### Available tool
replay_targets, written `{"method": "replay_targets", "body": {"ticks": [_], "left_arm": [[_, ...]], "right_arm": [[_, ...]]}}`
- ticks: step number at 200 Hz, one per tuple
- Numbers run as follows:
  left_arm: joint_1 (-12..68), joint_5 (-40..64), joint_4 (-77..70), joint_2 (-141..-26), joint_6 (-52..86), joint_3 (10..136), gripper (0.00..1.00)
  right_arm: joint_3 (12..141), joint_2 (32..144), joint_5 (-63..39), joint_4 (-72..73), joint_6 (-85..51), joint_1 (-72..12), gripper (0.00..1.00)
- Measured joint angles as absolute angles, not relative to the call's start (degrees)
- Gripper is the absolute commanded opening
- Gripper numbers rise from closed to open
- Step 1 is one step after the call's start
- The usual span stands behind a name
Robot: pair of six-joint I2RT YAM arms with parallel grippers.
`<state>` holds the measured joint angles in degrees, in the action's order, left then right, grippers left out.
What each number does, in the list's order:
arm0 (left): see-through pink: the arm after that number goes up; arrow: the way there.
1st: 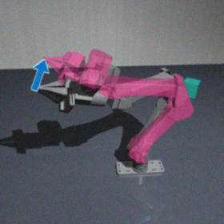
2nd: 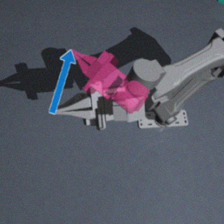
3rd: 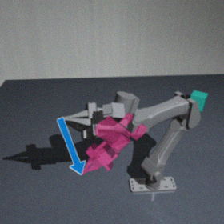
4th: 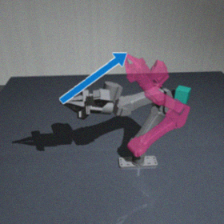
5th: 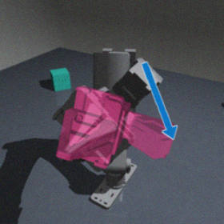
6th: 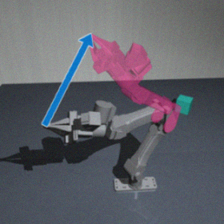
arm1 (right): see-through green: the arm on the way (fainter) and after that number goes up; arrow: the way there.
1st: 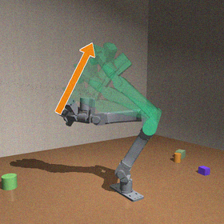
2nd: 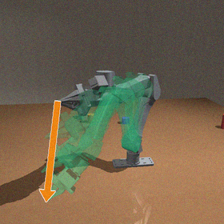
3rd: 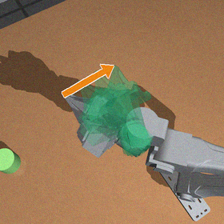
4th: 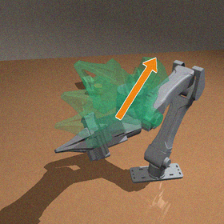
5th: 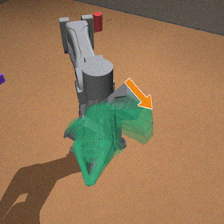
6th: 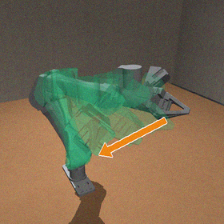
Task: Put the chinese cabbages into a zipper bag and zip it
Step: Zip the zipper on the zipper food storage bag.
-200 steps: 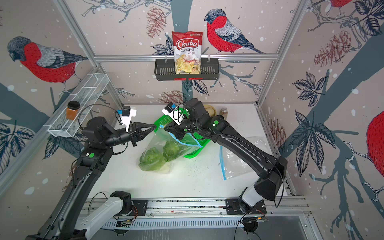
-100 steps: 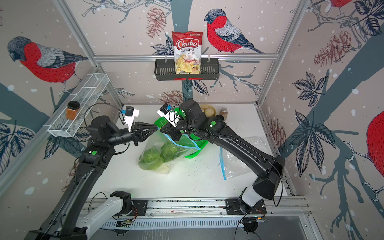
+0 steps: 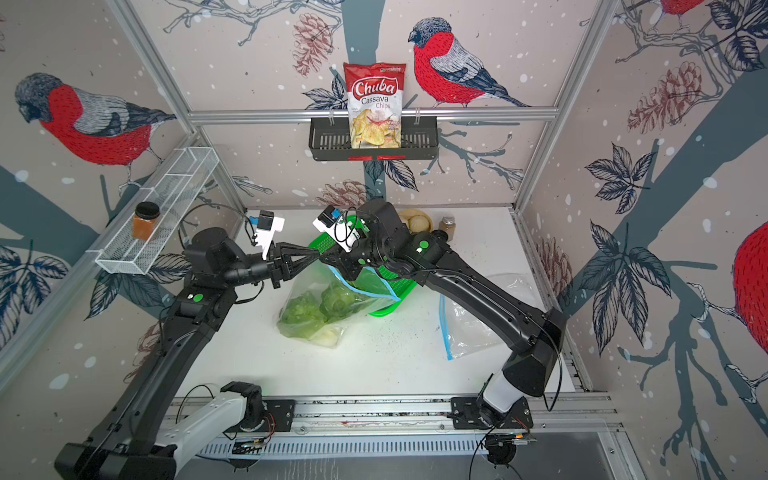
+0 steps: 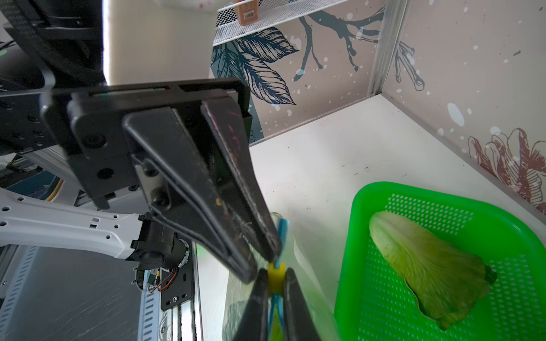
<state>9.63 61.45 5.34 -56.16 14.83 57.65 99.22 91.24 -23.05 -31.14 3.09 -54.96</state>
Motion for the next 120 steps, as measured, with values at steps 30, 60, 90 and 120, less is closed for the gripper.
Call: {"method": "replay_targets", "body": {"ticks": [30,60,90,120], "left_arm": [[9.6,61.2,5.3,-56.1,14.7,57.5,0.0],[9.6,61.3,5.4,-55.5,14.6,57.4,0.0],[9.6,60.8,6.5,-54.0,14.1,57.4,0.0],[9.6,59.5,8.6,-53.4,12.1,57.5,0.0]], "right_arm": [[99.5,91.5,-23.2,-31.6,3.3,-55.0,0.06],[99.8,91.9,-23.3,-31.3,3.3,-55.0,0.06],[100.3,92.4,-23.1,-31.4,3.2,-54.9,0.06],[99.4,91.8,-23.0,-31.4,3.2,-54.8,0.06]]}}
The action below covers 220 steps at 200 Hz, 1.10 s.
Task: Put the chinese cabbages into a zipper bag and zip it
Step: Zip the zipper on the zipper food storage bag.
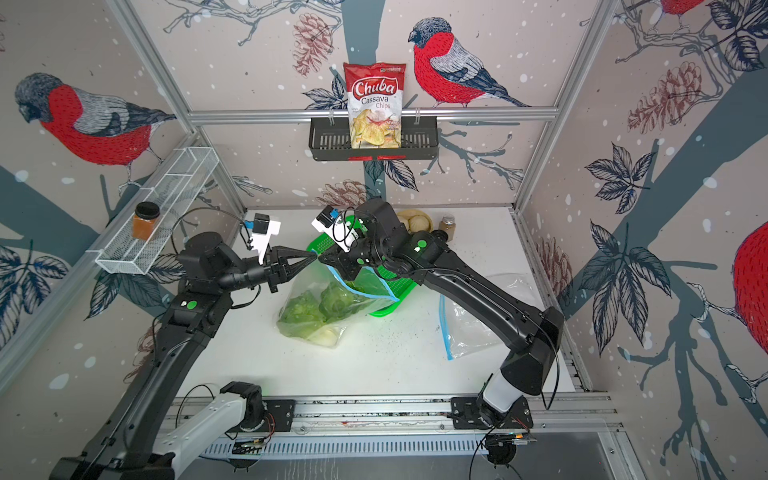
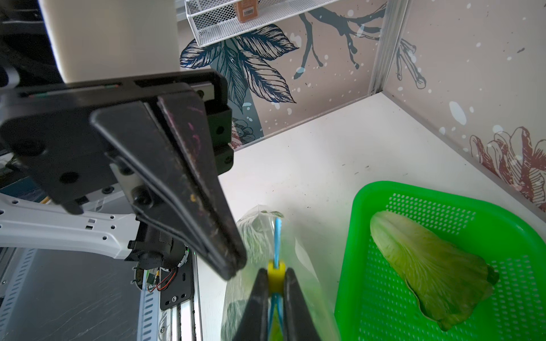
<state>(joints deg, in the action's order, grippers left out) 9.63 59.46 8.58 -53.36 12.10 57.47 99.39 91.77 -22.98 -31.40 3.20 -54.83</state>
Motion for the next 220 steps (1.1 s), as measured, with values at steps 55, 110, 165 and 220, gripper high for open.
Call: {"method": "replay_targets", "body": {"ticks": [55,110,165,220], "left_arm": [[9.6,56.8,12.0,-55.2,10.1,60.2,0.2],[8.5,58.7,11.2,-57.5,10.7,60.5,0.41],[6.0,63.7,9.1,-58.1,12.8,59.1,0.42],[5.8,69.2,2.5,-57.3,18.4,56.0,0.35]], "right_arm": [[99.0,91.3,-23.1,-31.4,3.2,-54.8,0.06],[99.1,91.3,-23.5,-31.4,3.1,-55.0,0.06],[99.4,91.1,-24.4,-31.4,3.1,-55.0,0.06],[99.6,91.1,-24.7,-31.4,3.1,-55.0,0.06]]}}
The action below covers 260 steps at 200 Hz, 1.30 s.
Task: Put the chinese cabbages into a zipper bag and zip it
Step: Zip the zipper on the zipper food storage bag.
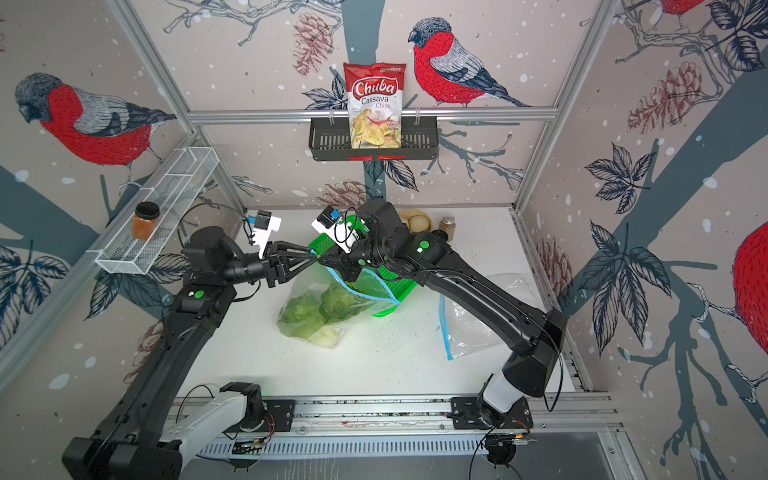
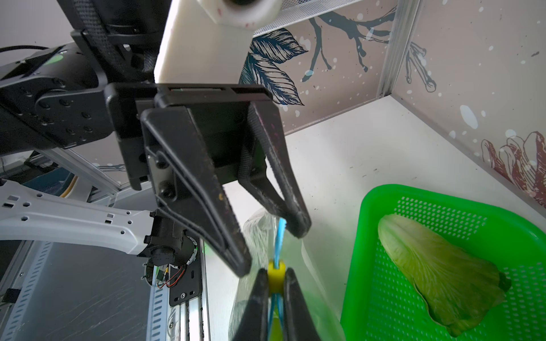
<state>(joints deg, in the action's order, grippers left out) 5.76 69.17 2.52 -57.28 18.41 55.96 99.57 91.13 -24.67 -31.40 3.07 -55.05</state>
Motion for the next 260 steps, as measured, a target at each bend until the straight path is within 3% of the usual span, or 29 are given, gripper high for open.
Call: {"method": "replay_targets", "body": {"ticks": [37,52,107,119,177,260], "left_arm": [[5.8,70.5,-1.3,-56.8,21.5,54.3,0.26],[5.8,70.6,-2.1,-56.8,22.6,54.0,0.18],[5.8,70.0,-3.2,-56.9,23.6,54.0,0.07],[5.8,70.0,-3.4,-56.9,23.7,54.0,0.0],[6.8,67.0,-3.4,-55.7,24.0,53.4,0.0],[8.1,59.5,8.0,-52.3,15.2,58.2,0.0]], "right_arm": [[99.9,91.3,-24.7,-31.5,3.1,-55.0,0.05],[100.3,91.6,-24.7,-31.5,3.1,-55.0,0.05],[100.6,91.7,-24.9,-31.6,3.1,-55.0,0.05],[100.6,91.7,-24.9,-31.6,3.1,-55.0,0.05],[100.6,91.8,-24.7,-31.8,3.1,-54.8,0.05],[99.9,91.1,-26.9,-29.1,3.1,-54.1,0.05]]}}
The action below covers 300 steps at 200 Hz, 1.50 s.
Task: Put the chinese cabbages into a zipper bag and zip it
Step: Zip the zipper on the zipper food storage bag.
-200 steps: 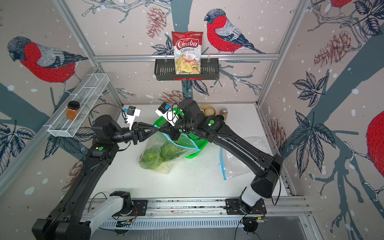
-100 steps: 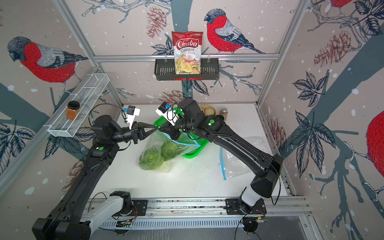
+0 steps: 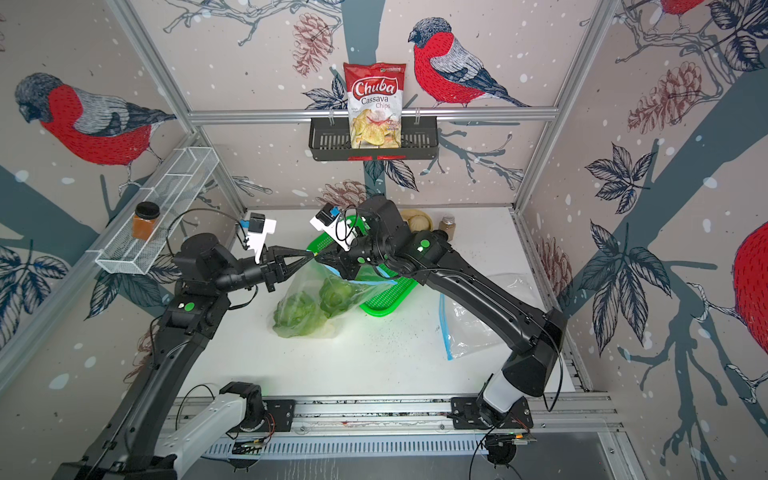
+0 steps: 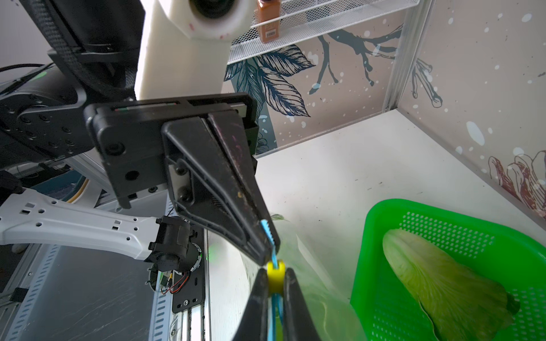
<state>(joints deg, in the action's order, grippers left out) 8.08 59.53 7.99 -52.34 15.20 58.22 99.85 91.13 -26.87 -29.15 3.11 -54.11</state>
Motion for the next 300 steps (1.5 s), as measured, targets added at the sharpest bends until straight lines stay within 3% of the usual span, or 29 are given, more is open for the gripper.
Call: {"method": "replay_targets", "body": {"ticks": [112,300], "left_arm": [[8.3,54.2,18.7,-52.2,7.0,63.9,0.0],[2.5,43.5,23.4,-49.3,3.2,65.4,0.0]], "right_arm": [[95.6,88.4,-27.3,-28.7,3.6,-51.8,0.05],[85.7,80.4,-22.6,-35.0,3.0,-48.4,0.06]]}}
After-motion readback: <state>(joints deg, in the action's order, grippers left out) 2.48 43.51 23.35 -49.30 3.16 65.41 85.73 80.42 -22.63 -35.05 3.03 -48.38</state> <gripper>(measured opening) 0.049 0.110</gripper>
